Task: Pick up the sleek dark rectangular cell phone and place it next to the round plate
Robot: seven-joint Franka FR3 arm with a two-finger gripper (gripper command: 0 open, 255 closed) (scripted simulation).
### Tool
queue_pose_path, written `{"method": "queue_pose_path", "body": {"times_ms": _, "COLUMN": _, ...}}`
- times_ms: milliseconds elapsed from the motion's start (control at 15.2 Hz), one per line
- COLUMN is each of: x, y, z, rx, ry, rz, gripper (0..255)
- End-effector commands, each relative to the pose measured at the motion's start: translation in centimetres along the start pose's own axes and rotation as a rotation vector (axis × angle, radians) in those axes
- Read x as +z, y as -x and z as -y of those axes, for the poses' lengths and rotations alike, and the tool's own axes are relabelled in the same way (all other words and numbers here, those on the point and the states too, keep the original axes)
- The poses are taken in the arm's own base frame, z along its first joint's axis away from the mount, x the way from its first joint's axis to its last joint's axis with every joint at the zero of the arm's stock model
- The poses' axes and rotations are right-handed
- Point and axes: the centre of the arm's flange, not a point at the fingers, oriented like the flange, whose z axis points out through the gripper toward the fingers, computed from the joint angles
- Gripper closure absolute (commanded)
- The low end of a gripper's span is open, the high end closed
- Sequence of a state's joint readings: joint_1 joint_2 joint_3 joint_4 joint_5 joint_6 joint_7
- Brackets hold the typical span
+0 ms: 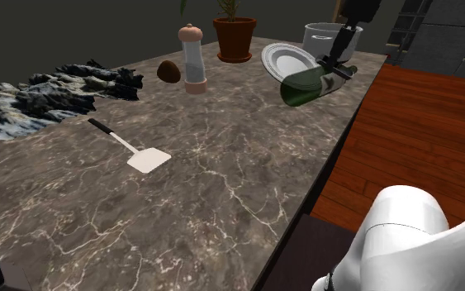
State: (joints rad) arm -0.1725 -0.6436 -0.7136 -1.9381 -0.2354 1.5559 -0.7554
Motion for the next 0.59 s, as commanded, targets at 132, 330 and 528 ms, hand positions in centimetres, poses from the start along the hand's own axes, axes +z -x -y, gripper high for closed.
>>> {"method": "queue_pose_path", "body": {"times_ms": 132, "x": 5.8, "y": 3.0, "z": -0.5, "rx": 0.007, "ry": -0.017, "rz": 0.233, "gripper": 255}}
{"method": "queue_pose_path", "body": {"times_ms": 330, "x": 7.3, "y": 3.3, "z": -0.6, "rx": 0.007, "ry": -0.017, "rz": 0.233, "gripper": 255}}
{"method": "queue_pose_path", "body": {"times_ms": 528, "x": 7.3, "y": 3.3, "z": -0.6, "rx": 0.007, "ry": -0.017, "rz": 0.233, "gripper": 255}}
